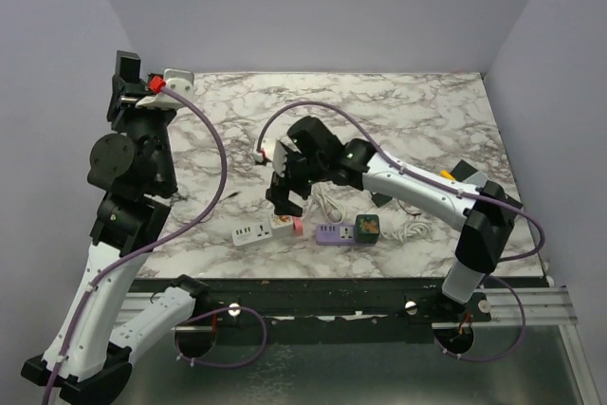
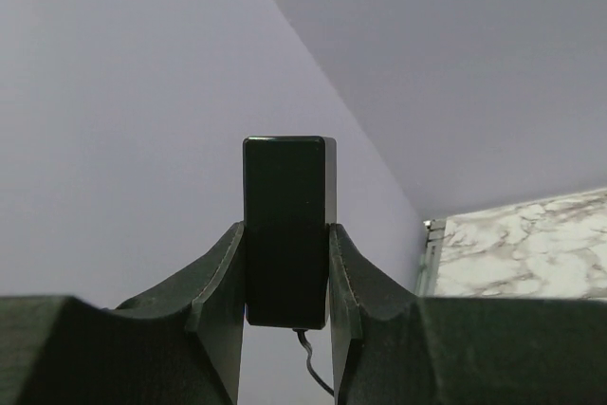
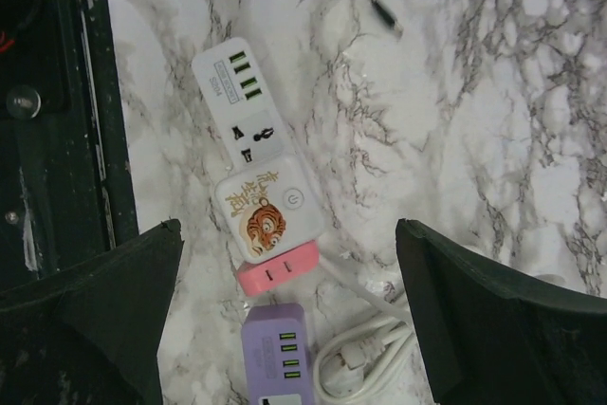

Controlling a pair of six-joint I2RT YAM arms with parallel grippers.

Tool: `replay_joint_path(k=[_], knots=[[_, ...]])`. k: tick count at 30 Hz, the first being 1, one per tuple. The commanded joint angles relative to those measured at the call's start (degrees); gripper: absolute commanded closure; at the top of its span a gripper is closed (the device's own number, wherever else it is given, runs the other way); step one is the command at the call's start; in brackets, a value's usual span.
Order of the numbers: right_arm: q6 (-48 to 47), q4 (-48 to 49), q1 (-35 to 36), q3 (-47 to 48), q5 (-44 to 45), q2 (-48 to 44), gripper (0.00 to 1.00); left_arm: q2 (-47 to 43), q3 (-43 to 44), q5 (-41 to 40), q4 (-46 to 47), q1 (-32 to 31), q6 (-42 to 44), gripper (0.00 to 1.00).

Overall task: Insert the plug
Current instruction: Move the socket to the center of the board.

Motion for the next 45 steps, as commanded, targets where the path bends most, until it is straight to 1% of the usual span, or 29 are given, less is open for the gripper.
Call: replay_joint_path(k=[1, 3, 6, 9, 15, 22, 24, 26, 28, 29, 31, 33, 36, 37, 40, 43, 45], knots=[[-4.7, -1.6, 3.6, -0.3, 7.7, 3.4, 0.00, -1.9, 0.4, -3.9, 1.3, 0.3, 4.0, 1.00], [-5.8, -1.1, 4.8, -1.3, 9.7, 5.6, 0.00, -2.6, 0.9, -0.6, -5.8, 0.3, 0.7, 1.00], [-7.1, 0.4, 5.9, -2.4, 12.5, 7.6, 0.00, -2.9, 1.2, 6.7, -17.1, 0.2, -5.2, 1.00], [-8.1, 2.5, 6.4, -3.8, 13.3, 8.4, 0.00, -3.0, 0.4, 10.4, -23.9, 0.2, -11.3, 1.00], [-10.0, 5.4, 6.6, -5.6, 13.8, 10.4, 0.00, -3.7, -2.8, 13.5, -28.6, 0.3, -18.7, 1.00], [-9.7, 7.9, 7.4, -6.1, 11.4, 12.1, 0.00, -2.3, -2.4, 14.8, -28.6, 0.2, -19.9, 1.00], [-9.5, 7.9, 7.5, -6.2, 10.6, 12.5, 0.03, -2.2, -2.6, 15.4, -28.6, 0.2, -19.7, 1.00], [-9.0, 7.8, 7.5, -6.3, 10.5, 12.9, 0.06, -2.0, -2.9, 15.5, -28.7, 0.2, -19.5, 1.00], [-8.3, 7.8, 7.5, -6.1, 10.6, 13.5, 0.13, -1.7, -3.0, 15.4, -29.0, 0.3, -19.6, 1.00], [-7.7, 7.8, 7.5, -5.9, 11.5, 13.9, 0.19, -1.5, -3.1, 15.5, -29.1, 0.3, -19.7, 1.00], [-5.0, 8.1, 7.5, -5.0, 14.9, 14.8, 0.36, -1.1, -3.5, 15.8, -29.3, 0.3, -19.8, 1.00], [-2.5, 8.1, 7.5, -4.2, 18.1, 15.4, 0.45, -0.7, -4.0, 16.2, -29.4, 0.3, -19.8, 1.00], [0.9, 8.6, 7.5, -3.6, 24.0, 15.7, 0.63, 0.2, -4.8, 16.6, -29.5, 0.3, -20.1, 1.00], [2.2, 8.8, 7.4, -3.6, 26.4, 15.8, 0.66, 0.4, -5.1, 16.8, -29.6, 0.3, -20.2, 1.00], [7.9, 10.7, 7.5, -3.8, 35.0, 15.9, 0.67, 1.3, -6.2, 17.2, -29.6, 0.3, -20.5, 1.00], [16.6, 11.4, 7.5, -3.6, 45.8, 16.2, 0.65, 2.0, -7.6, 17.7, -29.7, 0.3, -20.5, 1.00], [22.7, 10.3, 7.5, -3.2, 49.1, 16.4, 0.63, 2.4, -8.4, 18.5, -29.6, 0.3, -20.9, 1.00]])
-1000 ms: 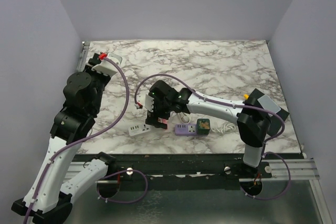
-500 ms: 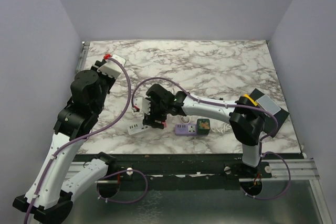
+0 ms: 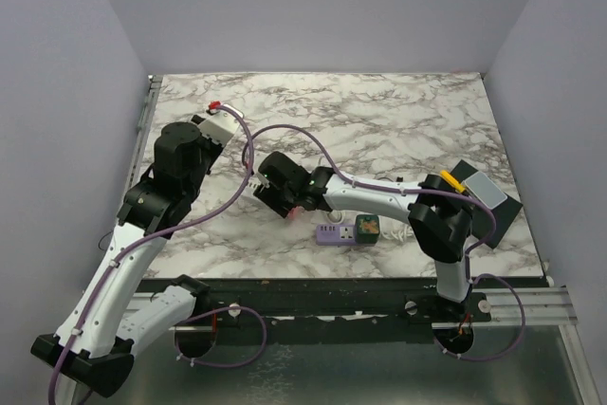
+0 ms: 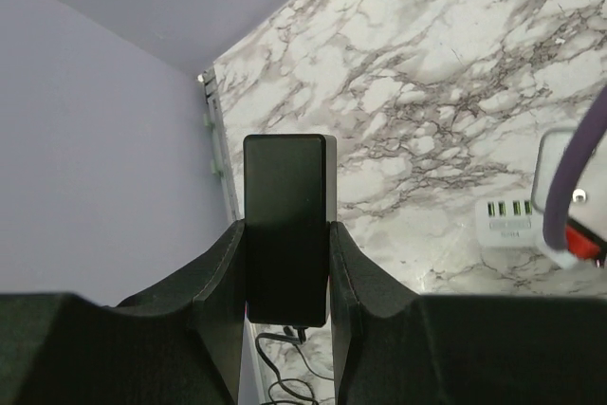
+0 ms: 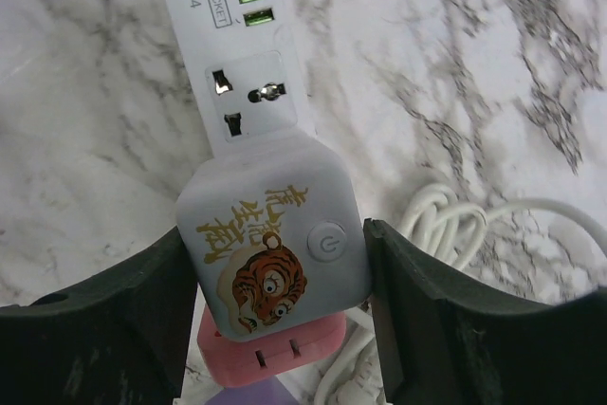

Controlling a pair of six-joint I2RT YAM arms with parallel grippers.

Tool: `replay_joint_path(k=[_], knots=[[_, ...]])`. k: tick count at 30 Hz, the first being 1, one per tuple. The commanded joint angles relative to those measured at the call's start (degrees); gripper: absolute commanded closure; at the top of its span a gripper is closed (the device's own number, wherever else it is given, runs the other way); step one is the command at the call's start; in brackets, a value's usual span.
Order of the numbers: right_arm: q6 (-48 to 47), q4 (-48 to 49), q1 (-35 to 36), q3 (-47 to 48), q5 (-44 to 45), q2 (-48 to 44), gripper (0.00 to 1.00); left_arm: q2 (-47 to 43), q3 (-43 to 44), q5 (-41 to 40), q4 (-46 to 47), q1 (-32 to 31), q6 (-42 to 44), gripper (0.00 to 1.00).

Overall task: Insert the plug
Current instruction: Move the socket to the center of the board, then insert the plug into the socket.

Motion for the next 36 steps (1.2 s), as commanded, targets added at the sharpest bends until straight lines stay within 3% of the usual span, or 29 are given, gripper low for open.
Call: replay_joint_path(k=[1, 7, 13, 22, 28, 36], knots=[[16.7, -0.9, -0.2, 1.2, 18.0, 2.2, 0.61, 0.7, -2.0, 2.9, -0.2, 0.1, -1.6, 1.00], [25.9, -3.3, -0.2, 2.2, 17.5, 1.3, 0.25, 2.2, -4.0, 7.6, -1.8, 0.1, -3.6, 1.00], [24.8, -0.6, -0.7, 2.0, 14.8, -4.7, 0.11, 4.1, -5.0, 16.9, -2.6, 0.6, -3.9, 1.00], [25.4, 4.3, -6.3, -6.0, 4.2, -17.9, 0.07, 10.9, -6.5, 32.3, 2.1, 8.4, -1.1, 1.00], [26.9, 6.4, -7.3, -10.1, 1.5, -18.5, 0.08, 18.0, -9.1, 42.3, 5.6, 10.7, -0.2, 1.00], [31.9, 6.1, -8.0, -9.3, 1.0, -14.8, 0.12, 22.5, -13.7, 45.4, 12.2, 10.2, -6.4, 1.00]])
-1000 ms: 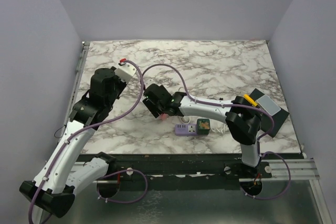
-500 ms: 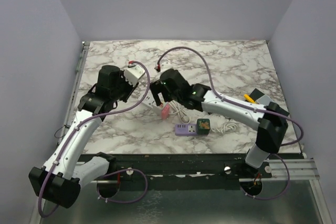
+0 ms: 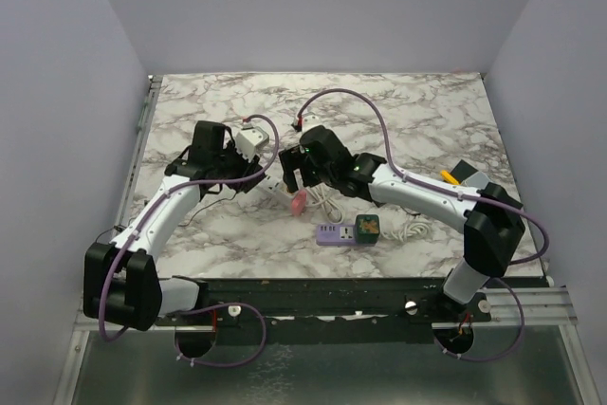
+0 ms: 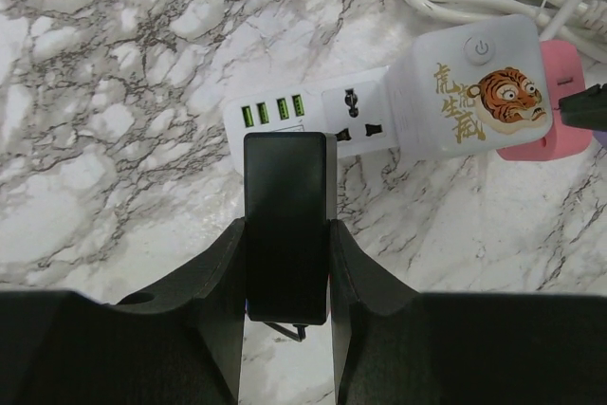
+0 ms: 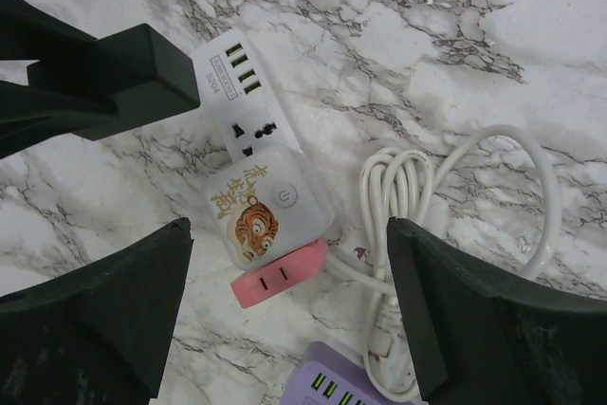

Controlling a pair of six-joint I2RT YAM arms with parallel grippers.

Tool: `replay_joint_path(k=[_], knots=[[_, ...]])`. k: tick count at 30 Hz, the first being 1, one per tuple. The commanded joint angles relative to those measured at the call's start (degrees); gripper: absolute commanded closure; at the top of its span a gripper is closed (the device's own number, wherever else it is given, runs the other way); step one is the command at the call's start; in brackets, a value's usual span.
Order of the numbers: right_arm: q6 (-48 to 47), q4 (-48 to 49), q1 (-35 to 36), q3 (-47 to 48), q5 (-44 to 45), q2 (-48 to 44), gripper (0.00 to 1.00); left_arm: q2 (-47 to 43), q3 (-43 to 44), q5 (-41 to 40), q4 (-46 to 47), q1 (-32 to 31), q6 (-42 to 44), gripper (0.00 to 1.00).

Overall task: Insert the plug
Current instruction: Insert the plug into the socket.

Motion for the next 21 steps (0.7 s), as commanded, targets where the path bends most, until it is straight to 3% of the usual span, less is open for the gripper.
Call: replay_joint_path(k=[1, 10, 21], knots=[[4.2, 0.9, -0.5, -0.2, -1.8, 1.8, 0.12, 1.0, -1.4, 4.3, 5.5, -0.6, -4.5, 1.00], [6.6, -0.9, -0.9, 0.7, -3.4, 4.0, 0.14, 0.0, -5.3, 2.0, 10.1, -3.2, -9.2, 1.00], [8.8, -0.4, -1.0, -1.2, -2.8, 3.4, 0.16, -0.6, -8.4, -8.8, 13.1, -7.6, -12.0, 1.00]])
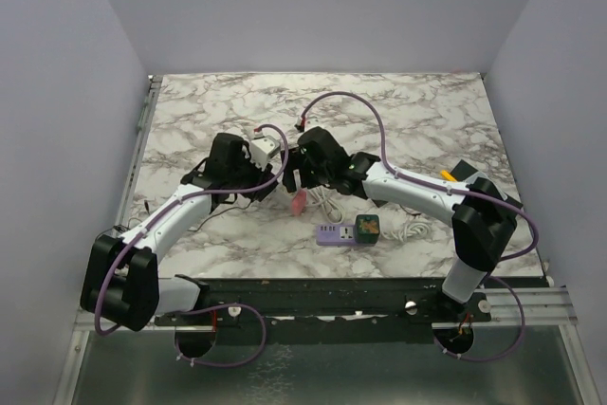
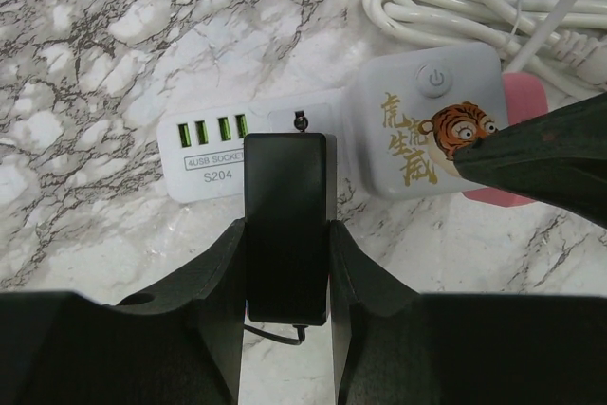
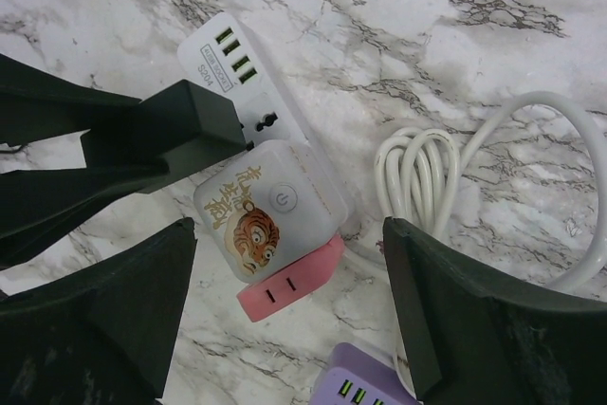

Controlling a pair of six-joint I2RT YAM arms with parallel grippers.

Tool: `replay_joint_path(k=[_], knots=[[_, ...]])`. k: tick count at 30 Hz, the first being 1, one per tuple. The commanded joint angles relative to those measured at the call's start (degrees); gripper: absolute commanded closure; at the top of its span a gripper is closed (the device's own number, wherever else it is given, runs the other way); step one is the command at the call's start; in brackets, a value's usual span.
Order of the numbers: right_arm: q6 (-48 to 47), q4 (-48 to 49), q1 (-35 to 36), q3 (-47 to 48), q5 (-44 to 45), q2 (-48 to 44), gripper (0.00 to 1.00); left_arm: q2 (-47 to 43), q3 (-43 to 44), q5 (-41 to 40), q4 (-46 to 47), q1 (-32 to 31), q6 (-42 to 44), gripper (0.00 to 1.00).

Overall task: Insert the plug
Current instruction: Insert the plug into the socket.

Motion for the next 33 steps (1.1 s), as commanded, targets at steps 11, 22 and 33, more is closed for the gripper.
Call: replay_joint_path(k=[11, 22, 33], knots=[[2.2, 0.5, -0.2, -2.2, -0.9, -0.4, 0.17, -2.6, -2.8, -5.9, 4.0, -1.7, -5.4, 1.00], [2.9, 0.9, -0.9, -2.5, -1.0, 0.2, 0.17, -2.3, -1.5, -2.6, 3.9, -2.4, -9.0, 1.00], [3.2, 1.7, -1.3, -3.6, -2.2, 0.0, 0.17, -2.1, -2.1, -5.2, 3.9, -3.0, -4.9, 1.00]])
